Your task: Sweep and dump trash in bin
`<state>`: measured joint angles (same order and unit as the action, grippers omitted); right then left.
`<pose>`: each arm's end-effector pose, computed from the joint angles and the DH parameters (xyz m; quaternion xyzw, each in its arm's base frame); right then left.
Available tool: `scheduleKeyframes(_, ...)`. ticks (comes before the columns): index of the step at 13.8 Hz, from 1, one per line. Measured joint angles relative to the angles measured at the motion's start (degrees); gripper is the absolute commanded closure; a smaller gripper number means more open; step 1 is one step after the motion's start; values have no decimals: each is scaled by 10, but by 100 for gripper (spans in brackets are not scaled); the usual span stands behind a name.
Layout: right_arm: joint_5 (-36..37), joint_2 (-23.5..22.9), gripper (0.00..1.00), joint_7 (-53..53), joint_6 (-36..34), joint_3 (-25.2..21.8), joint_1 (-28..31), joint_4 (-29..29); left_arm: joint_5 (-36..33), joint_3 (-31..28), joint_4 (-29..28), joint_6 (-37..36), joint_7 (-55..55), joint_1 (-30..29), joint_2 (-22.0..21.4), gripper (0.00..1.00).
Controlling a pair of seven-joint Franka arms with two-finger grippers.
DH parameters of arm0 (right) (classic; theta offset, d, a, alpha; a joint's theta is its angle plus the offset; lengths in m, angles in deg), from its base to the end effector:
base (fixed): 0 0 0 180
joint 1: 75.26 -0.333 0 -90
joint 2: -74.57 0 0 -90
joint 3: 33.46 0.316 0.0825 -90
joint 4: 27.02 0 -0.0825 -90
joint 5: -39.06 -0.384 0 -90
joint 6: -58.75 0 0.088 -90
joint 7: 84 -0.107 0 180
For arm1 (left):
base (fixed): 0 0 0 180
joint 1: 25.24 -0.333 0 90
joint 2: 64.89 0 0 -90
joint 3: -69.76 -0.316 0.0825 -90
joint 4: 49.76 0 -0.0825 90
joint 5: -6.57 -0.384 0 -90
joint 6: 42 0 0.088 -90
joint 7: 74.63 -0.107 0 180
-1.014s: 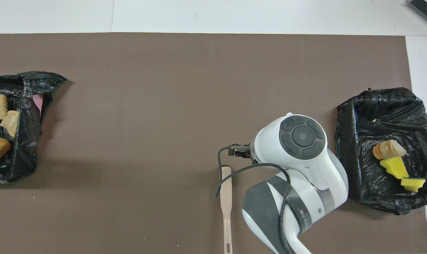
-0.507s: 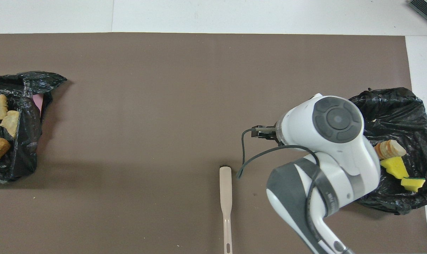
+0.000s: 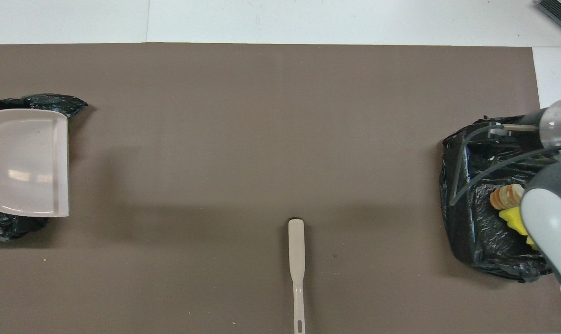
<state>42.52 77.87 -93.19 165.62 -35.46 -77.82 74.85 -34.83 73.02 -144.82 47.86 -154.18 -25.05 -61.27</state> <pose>0.5588 0.0003 0.5845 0.9946 -0.0684 0.0745 0.0222 0.5722 0.0375 0.5738 -0.6815 0.6382 0.2728 0.2320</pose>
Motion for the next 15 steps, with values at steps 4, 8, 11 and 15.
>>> scheduleKeyframes(4,0,12,0,44,-109,-21,1,-71,115,0,-8,-19,111,19,-4,100)
scheduleKeyframes(8,-7,55,0,44,-189,-27,1,-98,217,2,-46,-20,295,82,-25,100)
scheduleKeyframes(11,-9,67,0,45,-206,-28,-2,-99,294,4,-69,-18,503,161,-34,100)
scheduleKeyframes(15,-11,55,0,45,-201,-23,-6,-94,369,6,-83,25,725,253,-22,100)
